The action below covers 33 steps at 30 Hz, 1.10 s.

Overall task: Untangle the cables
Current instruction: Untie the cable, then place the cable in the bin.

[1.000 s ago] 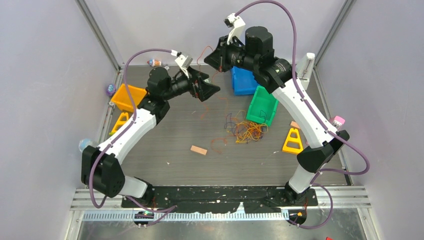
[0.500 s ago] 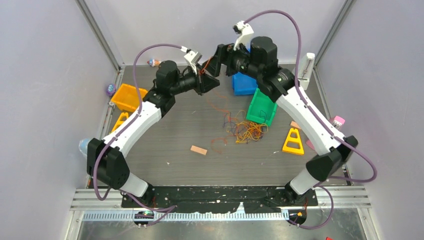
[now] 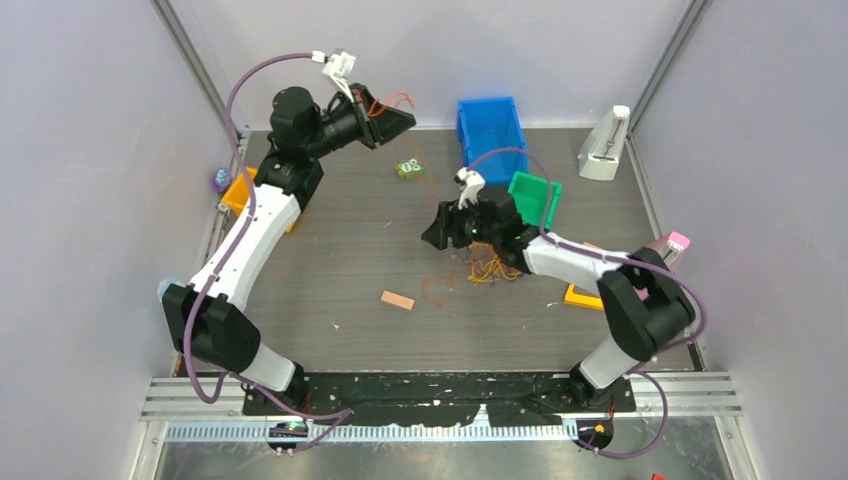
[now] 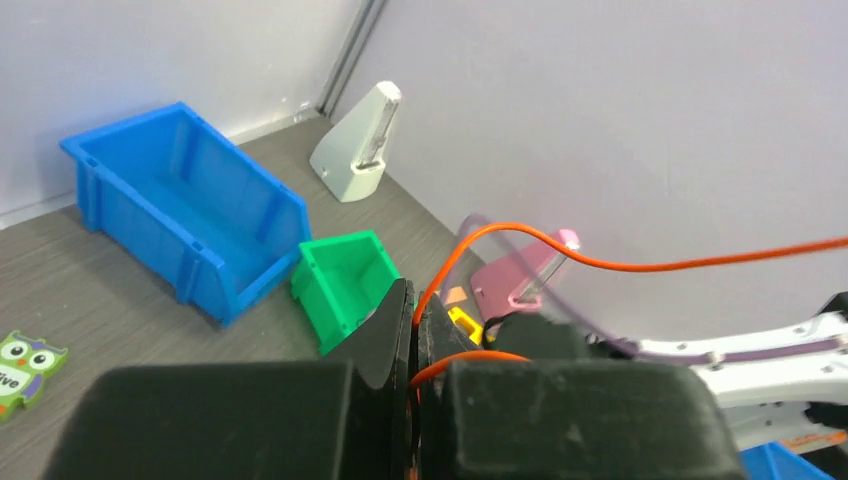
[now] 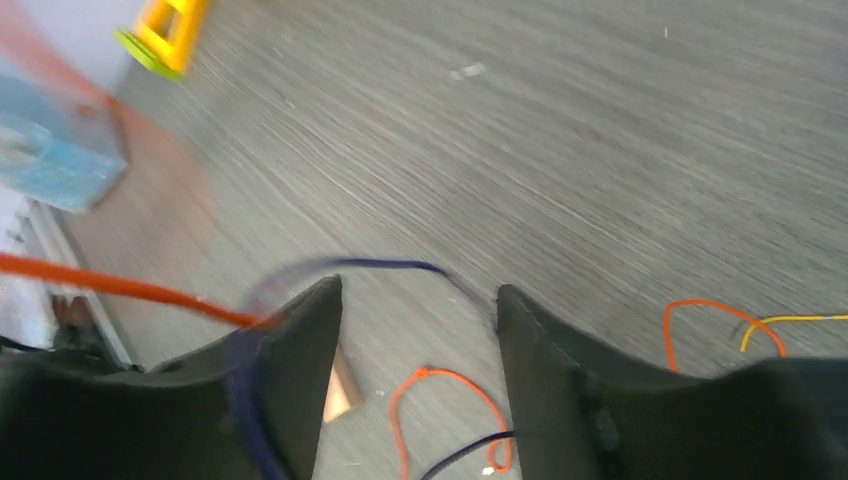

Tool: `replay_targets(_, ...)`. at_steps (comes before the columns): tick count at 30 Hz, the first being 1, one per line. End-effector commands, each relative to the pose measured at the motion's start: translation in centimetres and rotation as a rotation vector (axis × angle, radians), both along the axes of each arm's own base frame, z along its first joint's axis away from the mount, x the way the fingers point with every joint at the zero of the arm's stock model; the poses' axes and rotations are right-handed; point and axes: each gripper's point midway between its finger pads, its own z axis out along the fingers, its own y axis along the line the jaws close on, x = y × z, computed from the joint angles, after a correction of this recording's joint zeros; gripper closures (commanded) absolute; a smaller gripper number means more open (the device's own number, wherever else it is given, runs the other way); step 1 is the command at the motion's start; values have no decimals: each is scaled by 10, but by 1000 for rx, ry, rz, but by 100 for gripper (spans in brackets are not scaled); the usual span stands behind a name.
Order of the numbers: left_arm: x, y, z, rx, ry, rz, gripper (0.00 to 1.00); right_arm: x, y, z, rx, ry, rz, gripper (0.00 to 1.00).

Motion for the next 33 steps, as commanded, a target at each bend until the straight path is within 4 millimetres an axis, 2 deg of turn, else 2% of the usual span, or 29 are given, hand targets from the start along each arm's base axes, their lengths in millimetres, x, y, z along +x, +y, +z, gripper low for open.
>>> replay_targets(1, -11, 21, 59, -126, -51, -15, 100, 25, 11, -17, 14, 3, -67, 54)
replay_targets(2, -8, 25, 63, -128, -56, 2, 100, 28, 1, -30, -22, 33, -125, 75)
replay_targets(3, -4, 30, 65, -124, -59, 26, 100, 28, -5, -35, -24, 54, -161, 80)
replay_targets(4, 1, 35, 65, -113, -53, 52, 100, 28, -16, -41, -39, 59, -209, 84)
replay_targets(6, 12, 41, 62, -91, -36, 98, 100, 25, -28, -49, -51, 72, -258, 85)
replay_targets(10, 38, 45, 54, -76, -9, 176, 100, 18, -42, -67, -102, 108, -294, 89)
replay_targets(12, 53, 42, 43, -58, 31, 192, 100, 13, -42, -70, -103, 117, -281, 77)
replay_targets(13, 62, 38, 33, -39, 66, 197, 100, 9, -43, -73, -103, 123, -275, 63)
replay_targets(14, 74, 33, 22, -22, 90, 199, 100, 9, -43, -66, -87, 103, -272, 55)
replay_targets(15, 81, 27, 16, -13, 105, 195, 100, 6, -46, -68, -87, 103, -274, 44)
replay_targets(16, 87, 22, 11, -7, 117, 192, 100, 6, -46, -59, -72, 80, -278, 40)
replay_targets(17, 94, 17, 4, 0, 132, 192, 100, 5, -51, -59, -78, 77, -293, 35)
replay_targets(18, 100, 11, -1, 3, 142, 193, 100, 4, -53, -49, -70, 57, -302, 34)
replay_targets(19, 107, 8, -6, 4, 146, 208, 100, 5, -61, -49, -91, 54, -339, 30)
replay_targets(22, 126, -7, -20, 7, 146, 235, 100, 11, -84, -29, -114, 11, -439, 17)
replay_targets(24, 140, -19, -24, 2, 132, 250, 100, 16, -103, -17, -129, -6, -521, 13)
replay_targets(25, 152, -28, -35, 0, 134, 254, 100, 16, -111, -8, -118, -11, -551, 12)
replay_targets(26, 158, -36, -37, -11, 125, 254, 100, 20, -120, -3, -116, -20, -588, 12)
replay_targets(29, 180, -63, -45, -85, 111, 236, 100, 20, -136, 19, -75, -53, -641, 12)
replay_targets(33, 202, -94, -44, -227, 95, 192, 100, 24, -152, 34, -49, -77, -689, 13)
